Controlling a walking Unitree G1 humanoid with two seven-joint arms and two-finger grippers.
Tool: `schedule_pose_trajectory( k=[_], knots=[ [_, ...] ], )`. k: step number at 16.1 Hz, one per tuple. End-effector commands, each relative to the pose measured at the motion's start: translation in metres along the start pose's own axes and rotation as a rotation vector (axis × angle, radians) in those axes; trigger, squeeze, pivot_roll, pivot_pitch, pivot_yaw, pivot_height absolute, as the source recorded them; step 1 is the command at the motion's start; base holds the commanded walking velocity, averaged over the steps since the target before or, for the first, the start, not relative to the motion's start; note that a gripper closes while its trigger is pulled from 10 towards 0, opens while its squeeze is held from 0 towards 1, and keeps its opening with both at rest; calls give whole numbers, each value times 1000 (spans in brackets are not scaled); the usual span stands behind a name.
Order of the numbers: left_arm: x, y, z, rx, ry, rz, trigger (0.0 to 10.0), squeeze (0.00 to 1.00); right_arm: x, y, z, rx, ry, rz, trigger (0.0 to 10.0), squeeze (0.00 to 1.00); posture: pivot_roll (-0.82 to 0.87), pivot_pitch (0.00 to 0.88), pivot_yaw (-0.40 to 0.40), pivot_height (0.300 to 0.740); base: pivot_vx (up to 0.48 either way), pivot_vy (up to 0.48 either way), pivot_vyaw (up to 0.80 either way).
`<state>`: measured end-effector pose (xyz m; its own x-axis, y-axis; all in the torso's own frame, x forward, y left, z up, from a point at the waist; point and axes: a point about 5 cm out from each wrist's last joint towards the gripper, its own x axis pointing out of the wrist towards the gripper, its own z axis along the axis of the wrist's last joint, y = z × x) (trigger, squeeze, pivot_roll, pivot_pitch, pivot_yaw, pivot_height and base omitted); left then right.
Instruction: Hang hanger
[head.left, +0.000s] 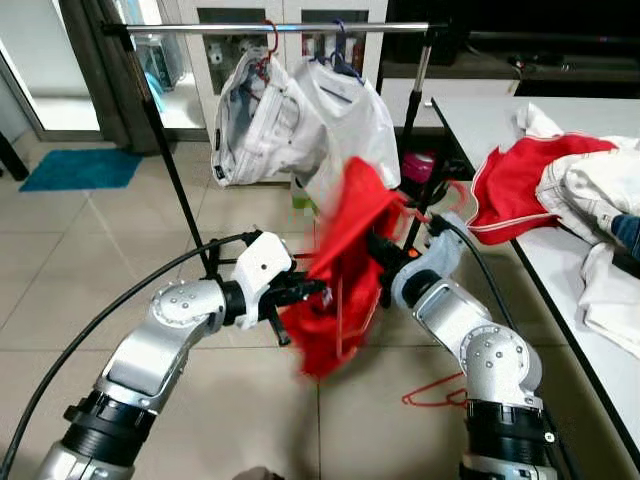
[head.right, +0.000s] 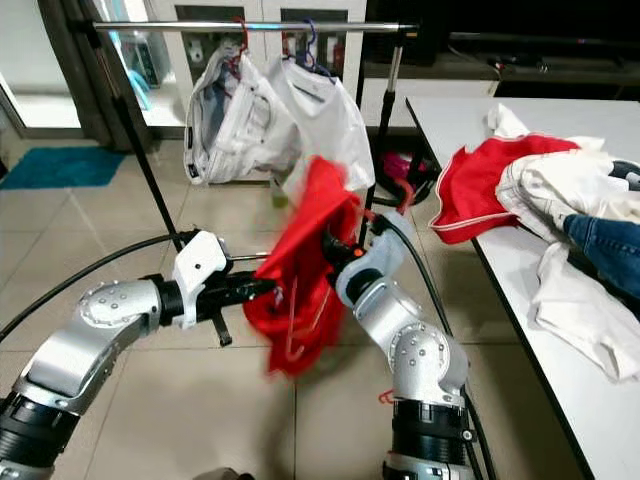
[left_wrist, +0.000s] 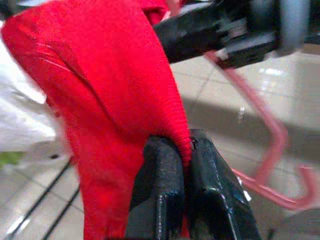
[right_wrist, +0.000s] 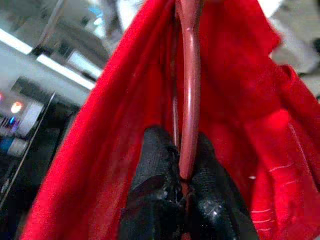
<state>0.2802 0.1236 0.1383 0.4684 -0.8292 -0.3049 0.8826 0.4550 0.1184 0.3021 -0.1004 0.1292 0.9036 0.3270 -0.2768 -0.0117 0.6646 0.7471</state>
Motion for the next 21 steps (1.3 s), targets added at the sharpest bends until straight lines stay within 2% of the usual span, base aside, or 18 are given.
schedule_pose_trajectory(
  k=[1, 2, 4, 7, 11, 12, 13, 15, 17, 18, 21],
  knots=[
    [-2, -4, 0, -14, 3, -32, 0, 0, 7, 25, 3, 138, -71, 61, 10000, 0, -67, 0, 42, 740, 0, 0, 0],
    [-3, -7, 0, -40, 2, -55, 0, 0, 11, 29, 6, 178, -84, 58, 10000, 0, -67, 0, 52, 740, 0, 0, 0],
    [-4, -11, 3, -81, -11, -93, 0, 0, 16, 32, 10, 201, -99, 52, 10000, 0, -67, 0, 52, 740, 0, 0, 0],
    [-4, -27, 9, -151, -15, -220, 0, 0, 22, 33, 12, 282, -114, 22, 10000, 0, -65, 0, 47, 740, 0, 0, 0],
    [2, -38, 18, -203, -58, -261, 0, 0, 25, 30, 13, 340, -119, -8, 10000, 0, -67, 0, 43, 740, 0, 0, 0],
    [6, -31, 26, -220, -100, -197, 0, 0, 26, 29, 13, 364, -118, -15, 10000, 0, -66, 0, 43, 740, 0, 0, 0],
    [7, -29, 27, -218, -107, -180, 0, 0, 27, 29, 13, 365, -117, -16, 10000, 0, -66, 0, 43, 740, 0, 0, 0],
    [5, -6, 31, -186, -119, -7, 0, 0, 26, 30, 7, 298, -75, -10, 10000, 0, -66, 0, 43, 740, 0, 0, 0],
    [-3, 13, 33, -129, -104, 106, 0, 0, 24, 32, 2, 213, -27, 12, 10000, 0, -61, 0, 40, 740, 0, 0, 0],
    [-13, 33, 36, -93, -105, 220, 0, 0, 21, 35, -3, 139, 15, 42, 10000, 0, -60, 0, 40, 740, 0, 0, 0],
    [-25, 55, 48, -109, -171, 353, 0, 0, 15, 40, -11, 56, 72, 97, 10000, 0, -59, 0, 41, 740, 0, 0, 0]
  ],
)
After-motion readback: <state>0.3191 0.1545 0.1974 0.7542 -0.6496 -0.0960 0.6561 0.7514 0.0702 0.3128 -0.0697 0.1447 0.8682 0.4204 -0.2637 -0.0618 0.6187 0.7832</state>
